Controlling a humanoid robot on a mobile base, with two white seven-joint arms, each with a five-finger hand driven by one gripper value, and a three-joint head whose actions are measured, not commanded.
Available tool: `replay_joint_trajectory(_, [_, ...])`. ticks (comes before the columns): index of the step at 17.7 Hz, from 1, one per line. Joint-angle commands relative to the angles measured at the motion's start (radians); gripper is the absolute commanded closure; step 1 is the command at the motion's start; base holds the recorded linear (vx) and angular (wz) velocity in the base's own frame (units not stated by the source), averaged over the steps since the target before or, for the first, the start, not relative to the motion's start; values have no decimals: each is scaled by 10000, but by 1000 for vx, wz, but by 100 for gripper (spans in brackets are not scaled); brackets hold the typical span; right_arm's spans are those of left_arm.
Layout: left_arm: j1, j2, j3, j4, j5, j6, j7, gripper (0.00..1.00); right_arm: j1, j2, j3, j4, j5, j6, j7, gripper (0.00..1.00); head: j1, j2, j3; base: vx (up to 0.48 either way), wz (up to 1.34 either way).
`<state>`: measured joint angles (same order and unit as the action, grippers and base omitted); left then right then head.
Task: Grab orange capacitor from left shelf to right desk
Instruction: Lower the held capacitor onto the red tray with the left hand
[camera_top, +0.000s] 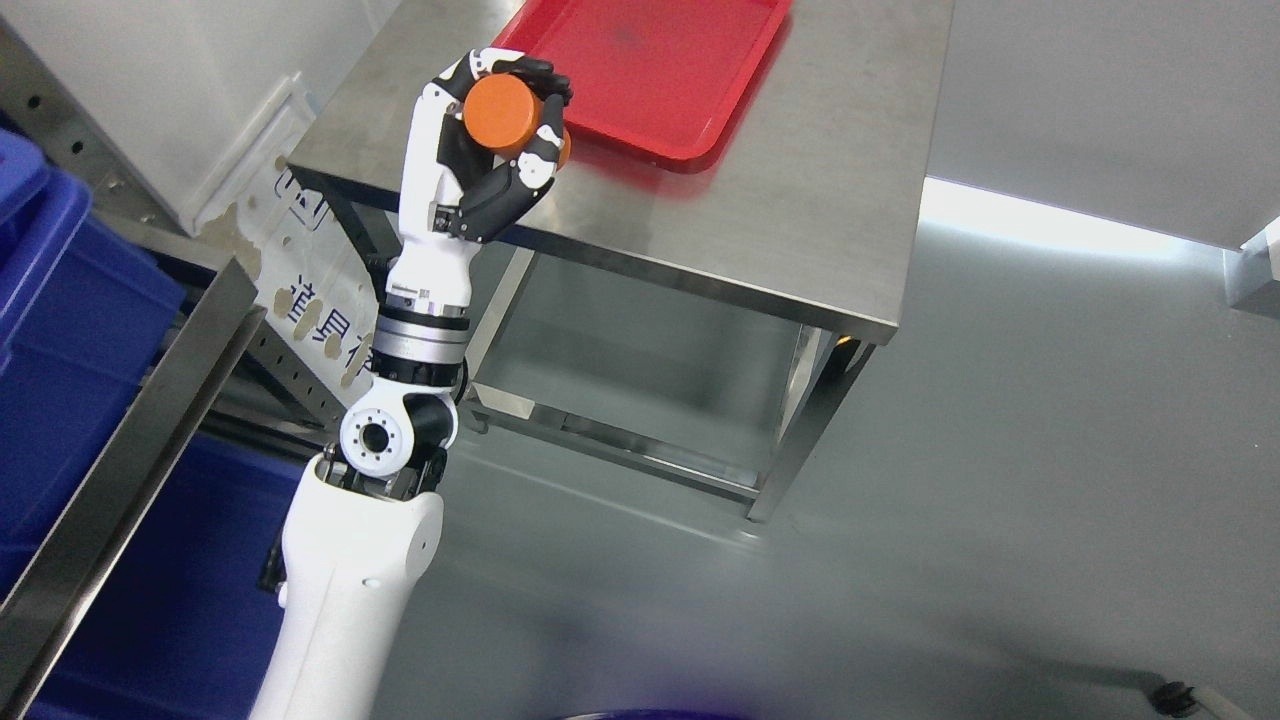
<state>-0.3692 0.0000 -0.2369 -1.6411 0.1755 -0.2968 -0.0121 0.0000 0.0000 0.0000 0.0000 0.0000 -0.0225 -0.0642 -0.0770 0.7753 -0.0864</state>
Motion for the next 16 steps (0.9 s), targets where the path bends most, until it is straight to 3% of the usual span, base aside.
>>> replay_joint_trajectory(1, [-1737, 174, -1294, 976, 193, 666, -2, 97, 231, -175, -107, -175, 61, -5, -3, 0, 0, 0, 0, 356, -163])
replay_joint_trajectory(8, [-2996, 174, -1849, 3538, 193, 1525, -2, 97, 231, -175, -107, -175, 61, -5, -3, 0, 0, 0, 0, 324, -127])
replay_joint_trajectory(16, [-3089, 174, -2415, 5533, 315, 1710, 13, 95, 230, -175, -107, -175, 77, -5, -3, 0, 0, 0, 0, 156, 10])
